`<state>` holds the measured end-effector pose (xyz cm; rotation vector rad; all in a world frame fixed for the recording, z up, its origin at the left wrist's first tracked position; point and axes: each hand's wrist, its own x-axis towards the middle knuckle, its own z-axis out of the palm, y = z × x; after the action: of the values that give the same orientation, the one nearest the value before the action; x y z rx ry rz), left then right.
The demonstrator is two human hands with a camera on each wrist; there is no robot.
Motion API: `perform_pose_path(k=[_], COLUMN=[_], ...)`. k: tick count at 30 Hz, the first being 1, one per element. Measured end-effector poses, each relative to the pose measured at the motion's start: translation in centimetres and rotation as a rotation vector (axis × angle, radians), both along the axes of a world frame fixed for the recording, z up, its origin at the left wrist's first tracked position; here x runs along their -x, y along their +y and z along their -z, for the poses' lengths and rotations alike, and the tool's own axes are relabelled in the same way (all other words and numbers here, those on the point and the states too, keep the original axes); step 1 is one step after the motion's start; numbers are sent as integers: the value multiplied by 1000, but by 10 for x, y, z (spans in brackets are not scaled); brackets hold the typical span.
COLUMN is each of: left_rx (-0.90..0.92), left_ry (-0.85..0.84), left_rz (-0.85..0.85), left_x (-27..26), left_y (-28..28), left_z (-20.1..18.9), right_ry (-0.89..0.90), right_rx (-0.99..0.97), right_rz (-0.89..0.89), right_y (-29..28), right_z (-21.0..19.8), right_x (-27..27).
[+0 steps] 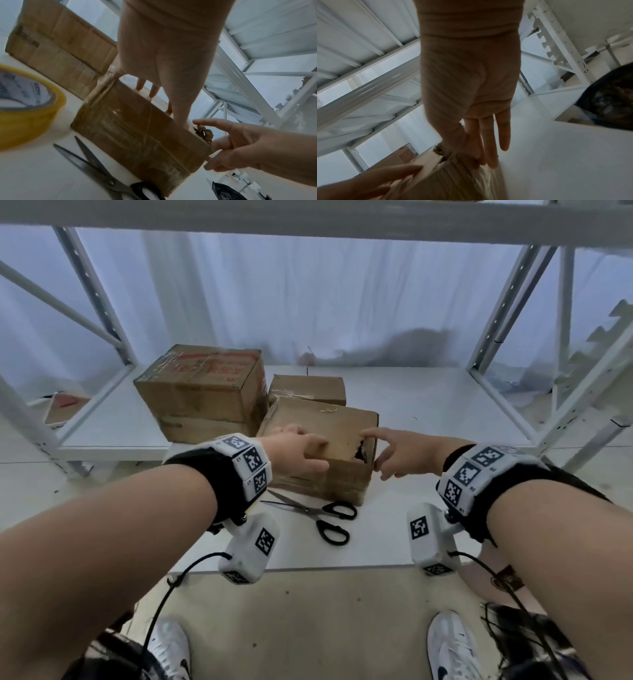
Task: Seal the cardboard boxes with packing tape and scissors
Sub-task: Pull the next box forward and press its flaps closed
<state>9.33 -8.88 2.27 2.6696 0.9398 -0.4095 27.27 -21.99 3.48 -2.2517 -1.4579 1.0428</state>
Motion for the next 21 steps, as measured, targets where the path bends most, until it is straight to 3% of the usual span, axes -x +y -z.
perform_pose_path(k=[6, 10, 15, 18, 21], left_rx=[-50, -116, 393, 570, 632], left_ry=[-138, -191, -370, -477, -528], left_rz=[-128, -416, -685, -664, -575], left_x=[-3, 8, 16, 12, 9], left_y=[2, 11, 11, -10, -27], left_z=[3, -5, -10, -16, -22], right_ry=[-396, -425, -267, -286, -287], right_rx=[-314, -329, -387, -418, -426], right_rz=[-130, -219, -184, -257, -329], right_y=[6, 2, -4, -9, -16], right_z=[13, 8, -4, -9, -12], right_x=[-7, -2, 18, 32, 41])
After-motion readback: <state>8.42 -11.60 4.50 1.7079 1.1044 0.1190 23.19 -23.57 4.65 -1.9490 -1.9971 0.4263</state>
